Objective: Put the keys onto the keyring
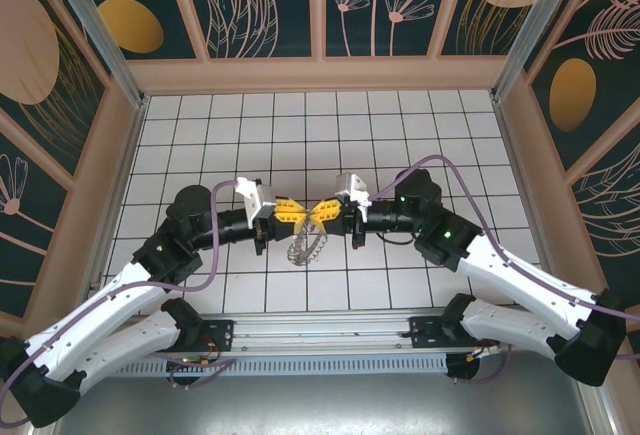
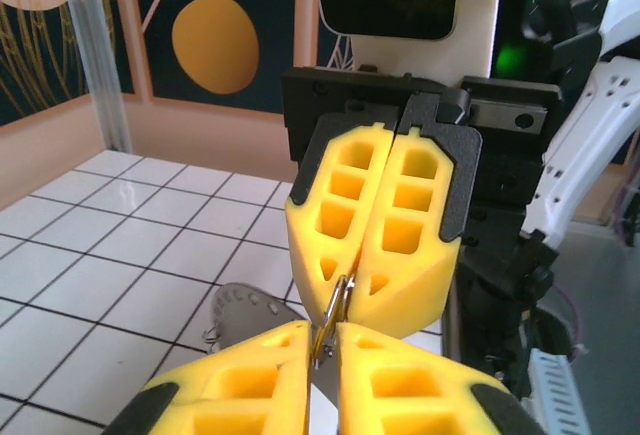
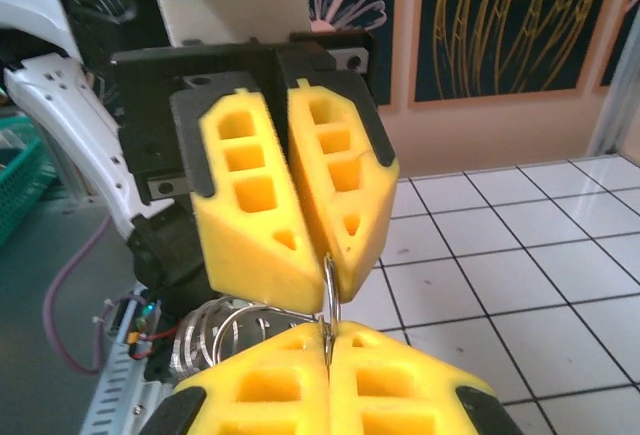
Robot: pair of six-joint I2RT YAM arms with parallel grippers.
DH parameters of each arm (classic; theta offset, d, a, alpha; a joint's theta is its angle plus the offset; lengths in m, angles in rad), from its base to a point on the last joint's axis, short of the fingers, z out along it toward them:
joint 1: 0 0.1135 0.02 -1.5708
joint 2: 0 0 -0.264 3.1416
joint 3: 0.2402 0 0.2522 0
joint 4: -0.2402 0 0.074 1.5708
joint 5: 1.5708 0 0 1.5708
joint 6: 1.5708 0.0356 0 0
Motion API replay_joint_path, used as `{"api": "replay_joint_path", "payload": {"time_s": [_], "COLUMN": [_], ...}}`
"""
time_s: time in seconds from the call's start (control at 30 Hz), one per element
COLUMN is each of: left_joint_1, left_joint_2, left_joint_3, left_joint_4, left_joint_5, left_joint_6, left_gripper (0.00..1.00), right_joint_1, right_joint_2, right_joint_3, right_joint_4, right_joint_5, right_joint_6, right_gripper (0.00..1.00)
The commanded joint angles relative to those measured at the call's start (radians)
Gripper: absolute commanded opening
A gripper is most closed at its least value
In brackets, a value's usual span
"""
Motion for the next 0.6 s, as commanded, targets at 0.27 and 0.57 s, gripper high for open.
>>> {"api": "replay_joint_path", "payload": {"time_s": [0.27, 0.57], "left_joint_1": [-0.017, -0.04], "left_joint_2": [0.064, 0.111], "left_joint_3": [0.137, 0.167], "left_joint_4": [-0.301, -0.34], "left_joint_5": [-0.098, -0.129], "left_joint_6": [0.142, 0.179], "left_gripper": [0.19, 0.25], "right_joint_1": [0.001, 0.035], "right_joint_2": [0.083, 0.141], "right_joint_3": [0.216, 0.277], "right_joint_4": [-0.372, -0.493], "right_joint_5": [0.13, 0.12], "right_joint_6": [-0.179, -0.205], "right_gripper": [0.0, 0.0]}}
